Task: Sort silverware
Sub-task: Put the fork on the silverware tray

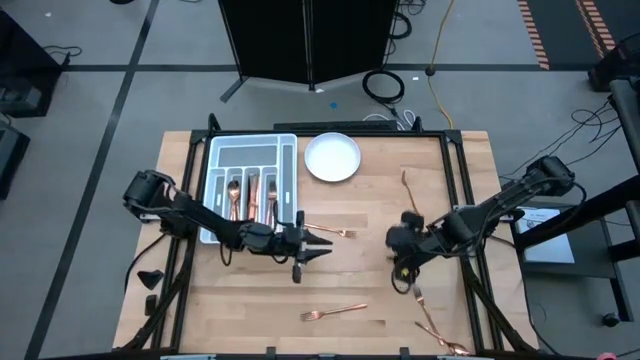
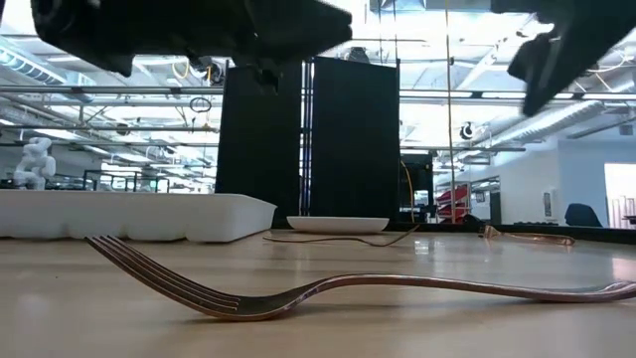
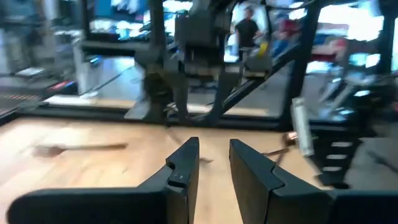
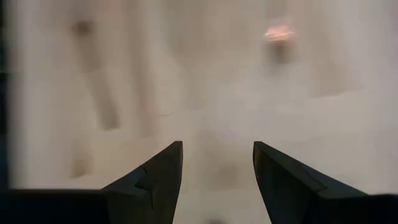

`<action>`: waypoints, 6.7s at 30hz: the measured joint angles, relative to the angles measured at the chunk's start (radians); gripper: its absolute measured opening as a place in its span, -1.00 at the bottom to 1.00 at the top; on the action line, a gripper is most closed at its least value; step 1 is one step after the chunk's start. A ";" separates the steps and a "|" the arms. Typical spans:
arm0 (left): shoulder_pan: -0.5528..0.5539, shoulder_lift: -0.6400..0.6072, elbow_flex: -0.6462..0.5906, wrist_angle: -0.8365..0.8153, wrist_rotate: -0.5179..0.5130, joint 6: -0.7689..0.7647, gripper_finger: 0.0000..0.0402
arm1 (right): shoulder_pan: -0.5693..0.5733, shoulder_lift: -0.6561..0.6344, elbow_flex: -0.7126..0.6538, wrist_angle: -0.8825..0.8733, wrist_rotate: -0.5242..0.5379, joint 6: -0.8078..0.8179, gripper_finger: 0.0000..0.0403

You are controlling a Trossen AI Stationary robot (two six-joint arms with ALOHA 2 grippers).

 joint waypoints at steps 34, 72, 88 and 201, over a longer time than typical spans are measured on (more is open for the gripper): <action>0.027 0.004 0.159 -0.512 -0.063 -0.158 -0.58 | -0.853 0.000 -0.416 0.029 -0.097 -0.128 -0.12; 0.054 0.003 0.003 0.002 -0.239 -0.155 -0.58 | -0.525 0.000 -0.243 0.588 -0.089 -0.236 -1.00; 0.127 0.002 -0.059 0.310 0.124 -0.181 -0.58 | -0.325 -0.007 -0.241 1.089 -0.200 -0.346 -1.00; 0.201 -0.080 0.328 -0.619 -0.625 -0.903 -0.03 | -0.353 0.516 -0.086 1.510 1.235 -1.605 -1.00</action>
